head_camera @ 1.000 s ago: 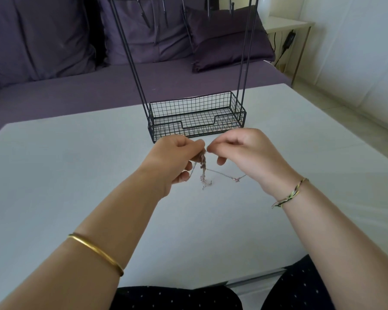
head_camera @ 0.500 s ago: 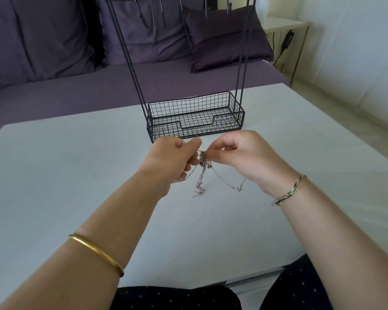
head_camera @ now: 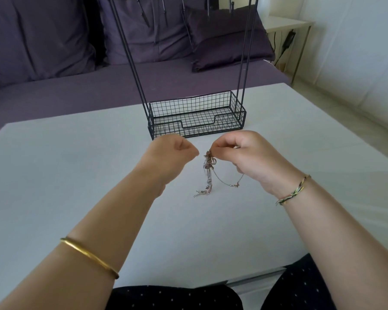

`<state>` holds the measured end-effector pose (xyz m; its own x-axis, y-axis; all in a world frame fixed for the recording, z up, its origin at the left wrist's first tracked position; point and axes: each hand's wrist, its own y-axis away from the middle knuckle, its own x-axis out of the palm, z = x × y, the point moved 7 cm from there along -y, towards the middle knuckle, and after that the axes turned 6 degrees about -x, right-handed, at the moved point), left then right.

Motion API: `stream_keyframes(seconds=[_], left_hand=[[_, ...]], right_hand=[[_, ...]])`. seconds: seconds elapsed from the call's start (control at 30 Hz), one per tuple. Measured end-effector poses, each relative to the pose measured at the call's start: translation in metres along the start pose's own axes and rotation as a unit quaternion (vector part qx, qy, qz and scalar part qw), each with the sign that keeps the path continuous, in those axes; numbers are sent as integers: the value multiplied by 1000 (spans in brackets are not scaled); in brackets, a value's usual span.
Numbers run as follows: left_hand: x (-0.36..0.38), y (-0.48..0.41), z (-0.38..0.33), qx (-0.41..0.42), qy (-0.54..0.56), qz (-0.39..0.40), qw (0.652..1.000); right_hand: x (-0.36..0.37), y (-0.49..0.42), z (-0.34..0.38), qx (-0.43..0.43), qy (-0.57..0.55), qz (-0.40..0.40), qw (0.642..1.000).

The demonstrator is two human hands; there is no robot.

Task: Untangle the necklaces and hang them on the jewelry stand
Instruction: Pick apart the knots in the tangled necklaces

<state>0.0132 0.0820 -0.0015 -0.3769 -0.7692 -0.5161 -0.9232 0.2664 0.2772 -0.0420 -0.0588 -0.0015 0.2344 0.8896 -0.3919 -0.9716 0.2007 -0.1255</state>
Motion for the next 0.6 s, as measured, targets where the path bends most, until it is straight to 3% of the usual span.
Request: stream_keyframes(seconds=[0.17, 0.27, 0.6], left_hand=[[3, 12, -21, 102, -12, 13, 995], [4, 14, -26, 140, -58, -20, 988], [5, 8, -25, 159, -89, -33, 983]], right_hand=[[-2, 0, -2, 18, 7, -16, 1000], [-1, -1, -2, 18, 14, -17, 1000], [-1, 0, 0, -1, 21, -14, 1000]])
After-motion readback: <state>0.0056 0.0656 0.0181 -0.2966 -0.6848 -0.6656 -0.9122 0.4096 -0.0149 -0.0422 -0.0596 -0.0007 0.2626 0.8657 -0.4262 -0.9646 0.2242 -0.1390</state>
